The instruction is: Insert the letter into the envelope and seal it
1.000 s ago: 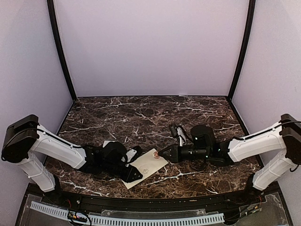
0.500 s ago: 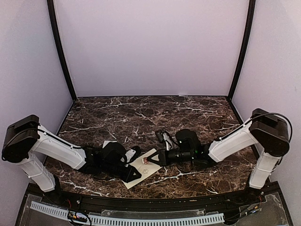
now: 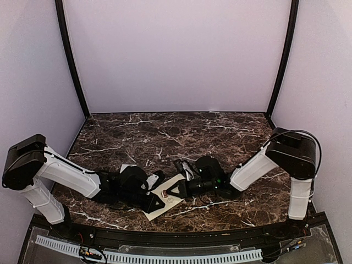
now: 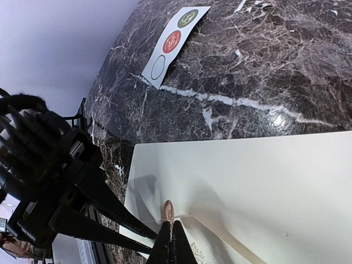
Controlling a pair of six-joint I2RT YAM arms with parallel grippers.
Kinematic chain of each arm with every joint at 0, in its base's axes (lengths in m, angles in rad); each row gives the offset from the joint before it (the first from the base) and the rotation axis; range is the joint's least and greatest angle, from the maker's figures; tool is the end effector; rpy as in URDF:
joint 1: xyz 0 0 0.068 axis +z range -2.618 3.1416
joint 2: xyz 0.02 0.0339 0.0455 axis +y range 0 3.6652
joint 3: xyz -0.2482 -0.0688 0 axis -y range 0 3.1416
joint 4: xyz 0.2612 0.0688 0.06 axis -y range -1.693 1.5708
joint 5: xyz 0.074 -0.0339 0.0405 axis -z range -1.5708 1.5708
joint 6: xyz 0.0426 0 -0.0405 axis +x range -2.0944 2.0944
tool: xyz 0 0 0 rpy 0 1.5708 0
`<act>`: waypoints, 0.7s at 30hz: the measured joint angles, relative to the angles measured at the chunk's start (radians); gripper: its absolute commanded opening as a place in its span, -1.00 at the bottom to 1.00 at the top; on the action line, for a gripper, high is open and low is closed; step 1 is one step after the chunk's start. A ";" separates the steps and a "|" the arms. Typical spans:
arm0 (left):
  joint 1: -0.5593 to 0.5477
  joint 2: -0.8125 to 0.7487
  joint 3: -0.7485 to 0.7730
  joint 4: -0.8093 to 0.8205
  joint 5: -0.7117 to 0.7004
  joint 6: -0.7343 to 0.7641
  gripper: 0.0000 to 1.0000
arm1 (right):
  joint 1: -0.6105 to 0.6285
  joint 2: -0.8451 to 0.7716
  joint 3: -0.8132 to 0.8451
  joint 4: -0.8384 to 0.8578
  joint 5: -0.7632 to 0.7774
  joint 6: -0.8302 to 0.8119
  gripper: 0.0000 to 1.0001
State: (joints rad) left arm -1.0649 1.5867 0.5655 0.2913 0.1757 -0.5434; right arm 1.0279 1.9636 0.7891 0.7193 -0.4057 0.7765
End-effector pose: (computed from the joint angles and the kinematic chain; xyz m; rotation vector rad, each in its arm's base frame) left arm 0.1379 -0.2642 0.0930 0.7424 2.3990 -0.9614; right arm 0.1782 0.3279 0.0753 -0.5910 2.2830 1.4433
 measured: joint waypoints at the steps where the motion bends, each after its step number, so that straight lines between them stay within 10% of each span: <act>1: 0.000 0.000 0.000 0.000 0.000 0.000 -0.81 | 0.000 0.005 0.002 0.001 -0.001 0.002 -1.00; 21: 0.000 0.000 0.000 -0.001 -0.001 0.000 -0.83 | -0.027 0.064 0.017 0.045 0.015 0.046 -1.00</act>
State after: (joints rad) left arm -1.0649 1.5867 0.5655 0.2905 0.1745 -0.5434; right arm 1.0004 2.0274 0.8062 0.7647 -0.3904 0.8223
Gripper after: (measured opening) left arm 0.088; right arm 0.002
